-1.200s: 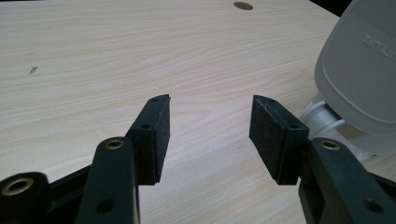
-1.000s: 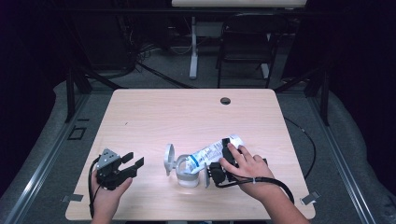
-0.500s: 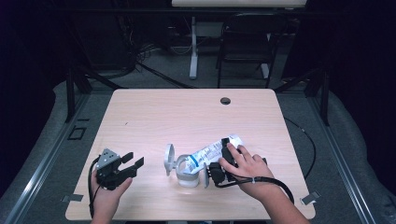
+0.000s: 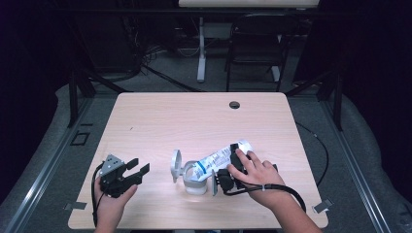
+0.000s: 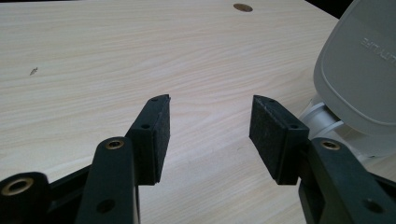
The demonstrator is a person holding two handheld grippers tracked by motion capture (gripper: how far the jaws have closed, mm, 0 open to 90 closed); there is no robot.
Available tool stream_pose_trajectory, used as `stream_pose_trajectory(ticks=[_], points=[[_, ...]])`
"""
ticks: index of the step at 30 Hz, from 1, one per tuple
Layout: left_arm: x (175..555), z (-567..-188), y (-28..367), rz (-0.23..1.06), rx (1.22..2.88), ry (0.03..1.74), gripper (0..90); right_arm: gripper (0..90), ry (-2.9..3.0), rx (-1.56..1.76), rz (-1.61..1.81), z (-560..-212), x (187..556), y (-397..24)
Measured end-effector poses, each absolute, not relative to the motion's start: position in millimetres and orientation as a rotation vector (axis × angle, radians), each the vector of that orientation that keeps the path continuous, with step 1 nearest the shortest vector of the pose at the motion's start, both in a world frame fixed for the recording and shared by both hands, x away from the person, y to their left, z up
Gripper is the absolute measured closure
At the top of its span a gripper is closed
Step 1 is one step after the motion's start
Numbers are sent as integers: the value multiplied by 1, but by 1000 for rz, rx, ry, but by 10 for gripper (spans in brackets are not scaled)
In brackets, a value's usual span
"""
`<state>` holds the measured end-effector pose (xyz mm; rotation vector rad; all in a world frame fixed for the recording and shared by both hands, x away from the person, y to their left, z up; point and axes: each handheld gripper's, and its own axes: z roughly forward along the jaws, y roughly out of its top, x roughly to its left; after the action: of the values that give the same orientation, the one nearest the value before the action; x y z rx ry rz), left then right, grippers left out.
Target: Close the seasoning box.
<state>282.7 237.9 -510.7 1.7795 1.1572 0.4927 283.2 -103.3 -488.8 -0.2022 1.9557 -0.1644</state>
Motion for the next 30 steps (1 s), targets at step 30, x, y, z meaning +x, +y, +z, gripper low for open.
stream_pose_trajectory(ticks=[30], points=[[283,-512,239,492,1780,1163,486,465,1942,-220,-178,-489,282,-103]])
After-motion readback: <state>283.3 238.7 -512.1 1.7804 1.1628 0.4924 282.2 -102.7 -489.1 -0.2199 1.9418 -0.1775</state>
